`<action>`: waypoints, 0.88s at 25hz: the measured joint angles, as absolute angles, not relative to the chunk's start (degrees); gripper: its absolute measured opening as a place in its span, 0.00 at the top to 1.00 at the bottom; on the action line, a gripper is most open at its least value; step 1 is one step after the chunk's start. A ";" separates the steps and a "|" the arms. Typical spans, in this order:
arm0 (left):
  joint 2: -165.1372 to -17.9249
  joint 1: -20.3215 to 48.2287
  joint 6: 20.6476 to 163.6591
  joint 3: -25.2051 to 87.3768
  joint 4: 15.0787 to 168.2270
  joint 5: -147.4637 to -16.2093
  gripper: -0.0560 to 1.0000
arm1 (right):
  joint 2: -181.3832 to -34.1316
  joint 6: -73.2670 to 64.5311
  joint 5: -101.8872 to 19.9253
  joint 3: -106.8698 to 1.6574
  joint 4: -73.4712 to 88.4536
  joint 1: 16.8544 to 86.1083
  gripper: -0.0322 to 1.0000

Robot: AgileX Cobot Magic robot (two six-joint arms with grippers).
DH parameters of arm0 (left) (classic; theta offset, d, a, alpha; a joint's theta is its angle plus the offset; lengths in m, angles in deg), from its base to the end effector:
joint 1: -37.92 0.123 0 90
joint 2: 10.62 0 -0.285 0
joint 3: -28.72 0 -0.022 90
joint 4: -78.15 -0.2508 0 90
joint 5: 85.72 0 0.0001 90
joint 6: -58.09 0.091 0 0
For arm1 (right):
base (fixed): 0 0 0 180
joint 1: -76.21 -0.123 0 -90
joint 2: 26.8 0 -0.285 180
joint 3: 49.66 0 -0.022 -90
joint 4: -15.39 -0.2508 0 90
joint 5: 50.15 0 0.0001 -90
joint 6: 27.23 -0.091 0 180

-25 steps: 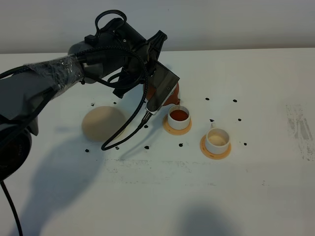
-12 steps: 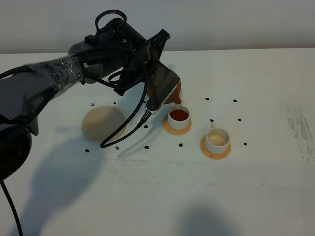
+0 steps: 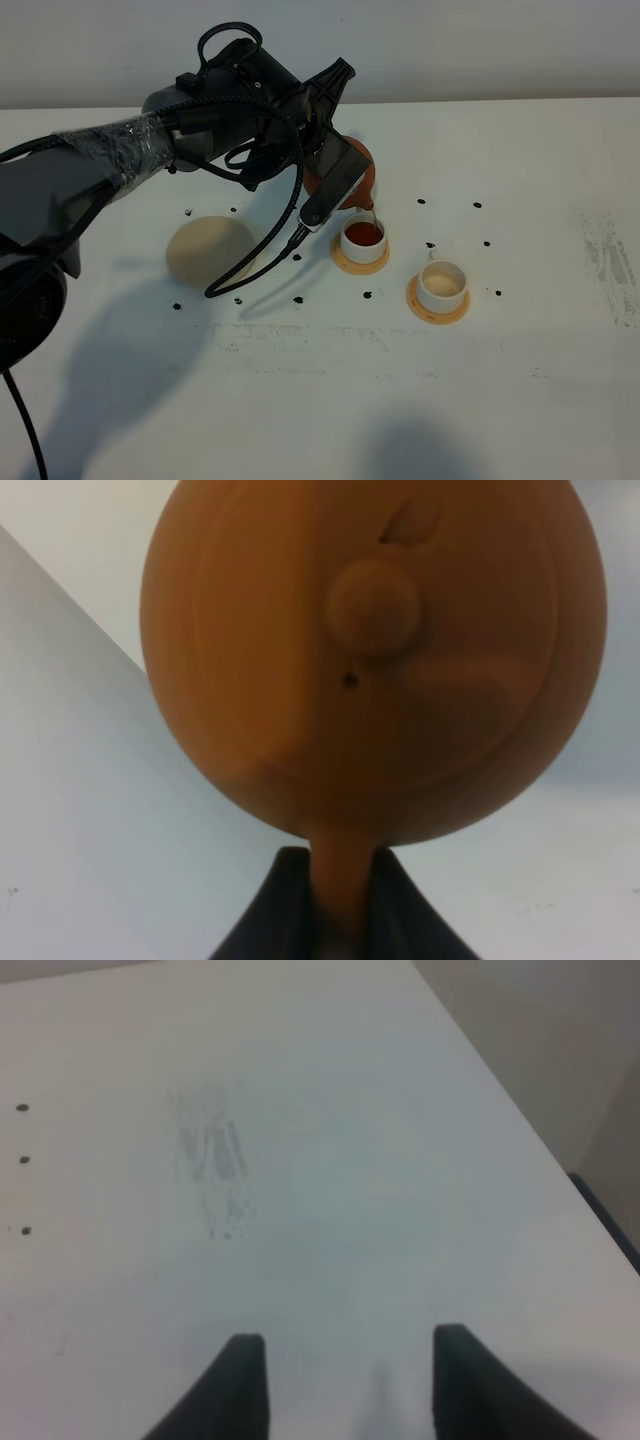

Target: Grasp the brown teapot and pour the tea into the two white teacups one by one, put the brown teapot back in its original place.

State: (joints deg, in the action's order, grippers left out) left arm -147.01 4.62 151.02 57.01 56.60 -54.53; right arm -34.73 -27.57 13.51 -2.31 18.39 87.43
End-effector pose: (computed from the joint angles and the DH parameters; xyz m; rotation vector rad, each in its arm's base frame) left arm 0.4374 -0.2665 0.1967 2.4127 0.8634 0.8196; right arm -0.0098 -0.0024 0.2792 0.2140 2.0686 -0.1790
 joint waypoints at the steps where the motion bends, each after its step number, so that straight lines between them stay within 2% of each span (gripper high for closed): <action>1: -147.01 4.62 151.27 57.01 56.60 -54.53 0.86 | -34.73 -27.57 13.51 -2.31 18.39 87.43 0.58; 22: -147.01 4.62 153.23 57.01 56.60 -54.55 0.86 | -34.73 -27.57 13.51 -2.31 18.39 87.43 0.58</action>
State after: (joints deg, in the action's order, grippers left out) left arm -147.01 4.62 153.23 57.01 56.60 -54.55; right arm -34.73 -27.57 13.51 -2.31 18.39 87.43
